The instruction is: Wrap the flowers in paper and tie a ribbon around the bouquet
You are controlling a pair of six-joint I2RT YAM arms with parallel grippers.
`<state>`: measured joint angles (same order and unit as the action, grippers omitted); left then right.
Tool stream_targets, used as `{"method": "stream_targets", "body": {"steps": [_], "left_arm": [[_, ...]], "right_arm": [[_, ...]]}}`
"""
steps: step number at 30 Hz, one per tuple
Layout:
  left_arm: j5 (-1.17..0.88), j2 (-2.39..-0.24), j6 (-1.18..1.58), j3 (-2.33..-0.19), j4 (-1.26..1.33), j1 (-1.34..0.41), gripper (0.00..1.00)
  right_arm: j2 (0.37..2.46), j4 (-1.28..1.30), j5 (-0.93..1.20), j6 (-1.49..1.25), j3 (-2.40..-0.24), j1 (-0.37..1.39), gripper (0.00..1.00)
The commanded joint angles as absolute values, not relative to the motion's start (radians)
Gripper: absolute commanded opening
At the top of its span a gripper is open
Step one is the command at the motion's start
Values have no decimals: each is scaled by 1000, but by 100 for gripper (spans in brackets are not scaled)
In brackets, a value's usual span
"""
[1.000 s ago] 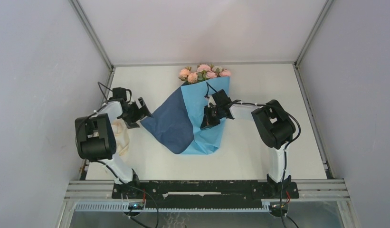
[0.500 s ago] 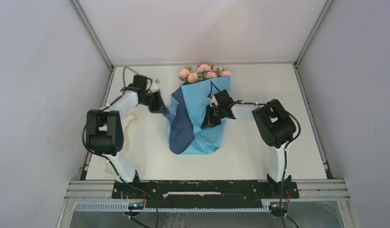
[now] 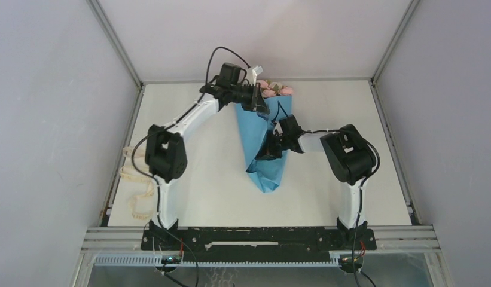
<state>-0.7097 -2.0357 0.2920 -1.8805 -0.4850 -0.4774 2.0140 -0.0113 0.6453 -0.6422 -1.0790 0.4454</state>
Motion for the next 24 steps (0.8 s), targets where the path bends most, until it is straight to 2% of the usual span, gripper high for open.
{"method": "stream_targets", "body": {"steps": [1, 9, 13, 14, 15, 16, 18, 19, 22, 24], "left_arm": [[-644, -2181, 327, -1925, -443, -463, 0], [-549, -2281, 297, -1911, -404, -473, 0], [-523, -2324, 289, -1909, -438, -481, 0], [-524, -2324, 289, -1900, -439, -482, 0], [-522, -2320, 288, -1891, -435, -481, 0], [-521, -2314, 287, -1886, -434, -482, 0], [-522, -2290, 284, -1890, -438, -484, 0], [-525, -2270, 281, -1894, -437, -487, 0], [-543, -2209, 255, -1916, -436, -513, 0], [-561, -2180, 246, -1942, -447, -539, 0]], "right_arm": [[1880, -107, 571, -737, -1006, 433, 9], [1726, -98, 523, -834, -923, 405, 11], [1638, 58, 464, -769, -923, 345, 15], [1616, 103, 436, -718, -920, 312, 19], [1606, 146, 412, -671, -922, 284, 31], [1607, 192, 392, -622, -931, 255, 37], [1636, 262, 373, -531, -950, 217, 58], [1661, 266, 395, -497, -955, 204, 59], [1784, 144, 622, -473, -959, 180, 59], [1862, 65, 729, -507, -966, 178, 52]]}}
